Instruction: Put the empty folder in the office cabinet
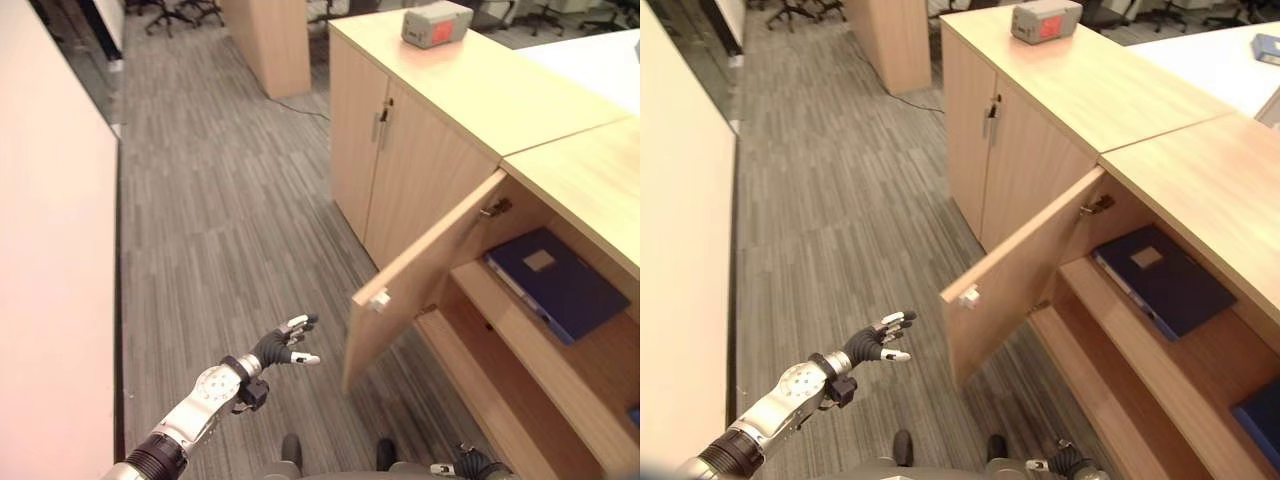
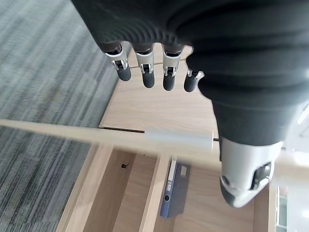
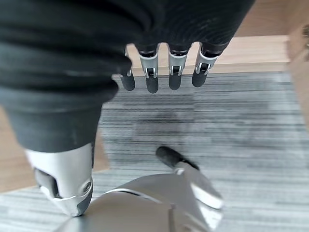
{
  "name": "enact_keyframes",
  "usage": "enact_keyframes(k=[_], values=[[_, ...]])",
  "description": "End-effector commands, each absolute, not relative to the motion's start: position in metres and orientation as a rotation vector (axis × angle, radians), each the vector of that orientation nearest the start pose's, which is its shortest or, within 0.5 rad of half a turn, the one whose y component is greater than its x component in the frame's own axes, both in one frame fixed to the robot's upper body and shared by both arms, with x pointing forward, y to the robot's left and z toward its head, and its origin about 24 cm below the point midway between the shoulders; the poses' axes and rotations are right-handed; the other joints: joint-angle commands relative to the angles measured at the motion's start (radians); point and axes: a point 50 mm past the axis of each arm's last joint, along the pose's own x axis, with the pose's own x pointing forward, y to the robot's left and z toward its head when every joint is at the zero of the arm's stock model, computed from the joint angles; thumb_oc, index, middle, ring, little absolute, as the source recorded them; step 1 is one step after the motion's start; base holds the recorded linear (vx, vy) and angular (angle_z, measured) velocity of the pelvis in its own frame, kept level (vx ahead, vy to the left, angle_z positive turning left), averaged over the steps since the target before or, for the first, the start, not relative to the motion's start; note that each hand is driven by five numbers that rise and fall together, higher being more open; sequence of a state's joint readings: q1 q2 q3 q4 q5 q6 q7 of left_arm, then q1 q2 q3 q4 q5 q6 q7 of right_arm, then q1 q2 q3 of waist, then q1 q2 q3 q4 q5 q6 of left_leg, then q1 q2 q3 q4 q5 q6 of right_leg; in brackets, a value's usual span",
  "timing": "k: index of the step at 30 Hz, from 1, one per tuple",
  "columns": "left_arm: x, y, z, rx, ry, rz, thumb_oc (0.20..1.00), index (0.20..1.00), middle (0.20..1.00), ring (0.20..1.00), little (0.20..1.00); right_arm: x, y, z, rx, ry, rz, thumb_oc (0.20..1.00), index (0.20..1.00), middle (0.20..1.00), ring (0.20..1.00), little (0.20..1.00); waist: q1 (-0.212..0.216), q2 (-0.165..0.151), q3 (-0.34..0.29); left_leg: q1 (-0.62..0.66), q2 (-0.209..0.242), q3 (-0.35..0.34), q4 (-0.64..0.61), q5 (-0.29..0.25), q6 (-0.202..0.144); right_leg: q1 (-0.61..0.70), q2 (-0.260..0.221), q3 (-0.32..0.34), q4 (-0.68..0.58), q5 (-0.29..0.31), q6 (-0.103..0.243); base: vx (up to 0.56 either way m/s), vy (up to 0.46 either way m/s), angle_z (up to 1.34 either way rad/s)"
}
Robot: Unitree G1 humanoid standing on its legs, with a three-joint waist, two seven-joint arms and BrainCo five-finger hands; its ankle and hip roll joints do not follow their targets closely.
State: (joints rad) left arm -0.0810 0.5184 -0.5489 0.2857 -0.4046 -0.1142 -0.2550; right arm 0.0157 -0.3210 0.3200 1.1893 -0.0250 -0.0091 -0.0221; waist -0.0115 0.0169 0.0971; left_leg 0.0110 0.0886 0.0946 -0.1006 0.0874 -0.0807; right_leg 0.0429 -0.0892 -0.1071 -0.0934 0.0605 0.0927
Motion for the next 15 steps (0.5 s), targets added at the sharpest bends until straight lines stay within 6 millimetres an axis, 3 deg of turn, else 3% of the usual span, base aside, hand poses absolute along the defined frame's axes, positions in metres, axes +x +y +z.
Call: enact_keyframes(k=[1, 9, 12, 13, 14, 15], values=[[0.269, 0.128, 0.024, 0.162, 0.11, -0.692, 1.0, 1.0, 1.0, 1.0, 1.0, 0.09, -0.245, -0.158, -0.529, 1.235, 0.112, 1.0, 1.0, 1.0, 1.0, 1.0, -0.014, -0.049, 0.032, 0.082, -0.024, -0.012, 0.013, -0.154, 0.019, -0.018, -0.107, -0.026, 0.061, -0.017, 0.109, -0.03, 0.039, 0.04], [0.264, 0.111, 0.022, 0.099, 0.099, -0.706, 1.0, 1.0, 1.0, 1.0, 1.0, 0.09, -0.24, -0.159, -0.507, 1.237, 0.102, 1.0, 1.0, 1.0, 1.0, 1.0, -0.024, -0.046, 0.027, 0.088, -0.045, 0.019, 0.013, -0.159, 0.034, -0.033, -0.125, -0.019, 0.082, -0.005, 0.119, -0.06, 0.052, -0.06], [0.274, 0.102, 0.021, 0.116, 0.094, -0.673, 1.0, 1.0, 1.0, 1.0, 1.0, 0.092, -0.236, -0.16, -0.482, 1.23, 0.094, 1.0, 1.0, 1.0, 1.0, 1.0, -0.051, -0.041, 0.051, 0.09, -0.035, 0.054, 0.013, -0.154, 0.041, -0.093, -0.113, -0.01, 0.19, -0.018, 0.123, -0.13, 0.013, -0.22], [0.281, 0.102, 0.02, 0.129, 0.1, -0.633, 1.0, 1.0, 1.0, 1.0, 1.0, 0.097, -0.235, -0.159, -0.492, 1.219, 0.101, 1.0, 1.0, 1.0, 1.0, 1.0, -0.051, -0.033, 0.061, 0.093, -0.021, 0.094, 0.013, -0.15, 0.039, -0.124, -0.135, -0.076, 0.237, -0.015, 0.129, -0.18, -0.003, -0.42], [0.281, 0.102, 0.02, 0.128, 0.099, -0.632, 1.0, 1.0, 1.0, 1.0, 1.0, 0.098, -0.235, -0.159, -0.493, 1.218, 0.1, 1.0, 1.0, 1.0, 1.0, 1.0, -0.051, -0.032, 0.062, 0.094, -0.021, 0.094, 0.013, -0.151, 0.039, -0.126, -0.136, -0.075, 0.24, -0.017, 0.129, -0.11, -0.073, -0.82], [0.289, 0.105, 0.018, 0.14, 0.116, -0.581, 1.0, 1.0, 1.0, 1.0, 1.0, 0.098, -0.235, -0.159, -0.503, 1.214, 0.111, 1.0, 1.0, 1.0, 1.0, 1.0, -0.048, -0.028, 0.054, 0.103, -0.005, 0.142, 0.014, -0.146, 0.031, -0.124, -0.18, -0.194, 0.255, -0.008, 0.114, -0.02, -0.055, -1.12]])
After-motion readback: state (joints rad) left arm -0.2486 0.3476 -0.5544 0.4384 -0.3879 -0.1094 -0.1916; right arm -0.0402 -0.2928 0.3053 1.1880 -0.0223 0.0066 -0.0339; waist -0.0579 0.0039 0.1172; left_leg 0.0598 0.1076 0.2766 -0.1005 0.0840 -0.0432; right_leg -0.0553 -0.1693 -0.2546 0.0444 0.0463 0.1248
